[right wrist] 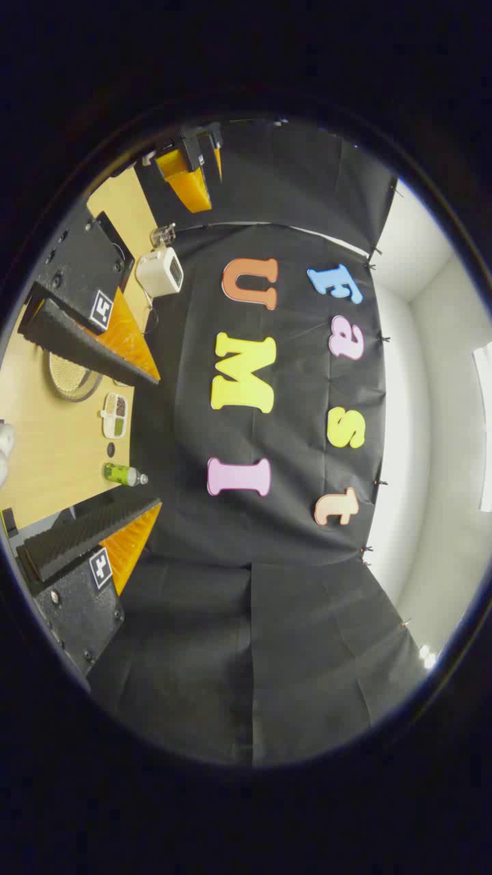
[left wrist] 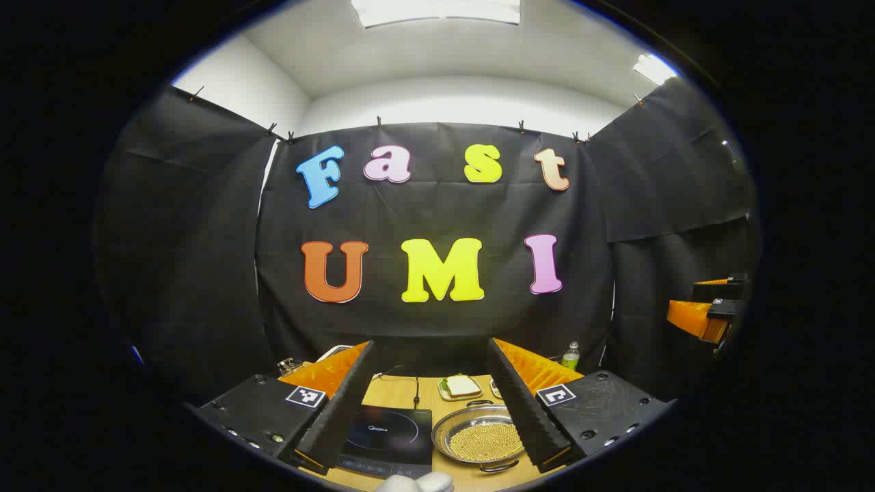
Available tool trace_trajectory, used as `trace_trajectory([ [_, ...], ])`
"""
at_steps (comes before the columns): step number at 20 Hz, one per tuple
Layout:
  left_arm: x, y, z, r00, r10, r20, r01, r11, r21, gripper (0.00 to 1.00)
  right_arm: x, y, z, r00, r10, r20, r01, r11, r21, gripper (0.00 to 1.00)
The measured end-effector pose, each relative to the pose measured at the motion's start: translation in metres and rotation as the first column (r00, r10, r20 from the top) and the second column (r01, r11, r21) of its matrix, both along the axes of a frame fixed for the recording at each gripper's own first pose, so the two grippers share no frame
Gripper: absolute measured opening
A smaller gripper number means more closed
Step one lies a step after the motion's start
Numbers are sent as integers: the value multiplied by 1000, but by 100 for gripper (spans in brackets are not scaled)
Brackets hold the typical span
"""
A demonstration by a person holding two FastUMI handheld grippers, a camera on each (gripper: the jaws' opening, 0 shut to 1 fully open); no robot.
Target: First push the handle of the pot to place it horizontally, then grasp the pot with both hands and set it on the induction cooktop.
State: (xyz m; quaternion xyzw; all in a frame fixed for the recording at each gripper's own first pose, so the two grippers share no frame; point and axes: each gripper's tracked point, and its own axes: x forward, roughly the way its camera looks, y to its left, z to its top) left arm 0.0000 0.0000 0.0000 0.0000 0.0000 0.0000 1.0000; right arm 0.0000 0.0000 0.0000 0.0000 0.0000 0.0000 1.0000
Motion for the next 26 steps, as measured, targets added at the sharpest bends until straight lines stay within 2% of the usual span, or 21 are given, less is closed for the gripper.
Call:
trace_trajectory([
  [14,9,37,-8,1000,8,-7,-8,1000,10,96,16,44,-8,1000,25,-19,-25,1000,-9,99],
  [22,2,60,-22,999,30,-24,-29,1000,11,96,36,103,-26,983,159,-97,-159,987,3,99],
  [23,0,64,-24,999,35,-28,-35,999,14,96,39,113,-33,975,185,-123,-186,983,4,97],
  [24,-3,67,-27,999,42,-32,-41,999,17,96,39,124,-42,964,214,-159,-215,976,10,91],
  [26,-5,75,-32,998,53,-38,-52,998,18,96,42,150,-65,928,285,-239,-284,958,40,80],
])
